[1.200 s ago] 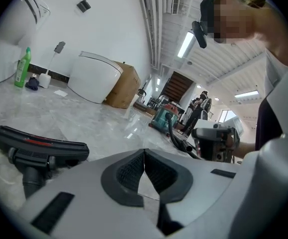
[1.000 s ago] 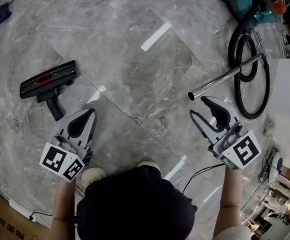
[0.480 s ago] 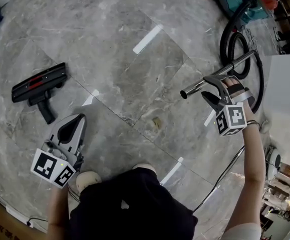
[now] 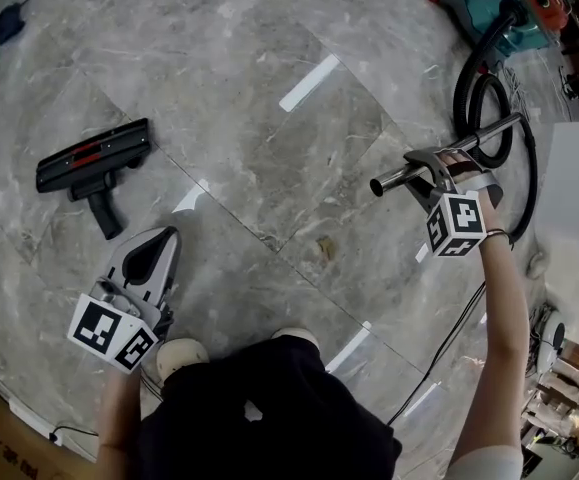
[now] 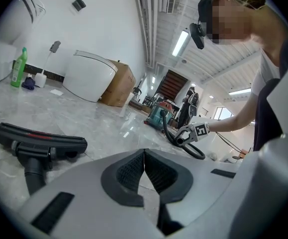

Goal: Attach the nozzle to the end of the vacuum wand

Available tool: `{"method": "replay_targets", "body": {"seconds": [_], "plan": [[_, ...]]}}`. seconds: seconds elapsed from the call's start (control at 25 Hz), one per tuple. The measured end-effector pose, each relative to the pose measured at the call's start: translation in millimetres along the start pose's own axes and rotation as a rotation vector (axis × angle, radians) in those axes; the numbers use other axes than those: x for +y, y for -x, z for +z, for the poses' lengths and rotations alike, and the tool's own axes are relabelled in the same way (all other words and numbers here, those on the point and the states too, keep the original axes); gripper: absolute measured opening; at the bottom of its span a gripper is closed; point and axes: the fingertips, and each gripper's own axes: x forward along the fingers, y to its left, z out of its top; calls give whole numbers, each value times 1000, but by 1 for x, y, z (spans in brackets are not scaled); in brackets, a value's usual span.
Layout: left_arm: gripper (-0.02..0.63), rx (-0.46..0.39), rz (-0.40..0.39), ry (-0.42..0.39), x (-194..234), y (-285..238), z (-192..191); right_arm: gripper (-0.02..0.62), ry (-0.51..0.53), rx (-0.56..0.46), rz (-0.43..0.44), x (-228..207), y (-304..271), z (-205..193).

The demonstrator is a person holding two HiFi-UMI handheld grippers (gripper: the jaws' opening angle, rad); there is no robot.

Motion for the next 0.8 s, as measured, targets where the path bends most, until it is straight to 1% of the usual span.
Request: {"method": "replay_targets", "body": {"seconds": [0.08, 0.16, 0.32, 0.4, 0.64, 0.72, 0.8], "plan": [[9, -1, -3, 3, 0, -2, -1, 161, -12, -16, -19, -6, 5, 13], [9, -5, -7, 10, -1, -4, -2, 161, -24, -52, -45, -14, 11, 36], [9, -13, -10, 17, -1, -4, -2, 161, -81, -178, -102, -37, 20, 96], [9, -17, -8, 15, 0, -2, 0, 161, -105, -242, -112, -46, 22, 127], [9, -34, 33, 25, 11, 15, 3, 161, -109, -390, -114, -63, 17, 223], [9, -36, 65, 21, 19, 24, 6, 161, -108, -436, -99, -63, 13, 254], [9, -34, 117, 2, 34, 37, 10, 161, -110, -485, -57, -57, 9, 284]]}}
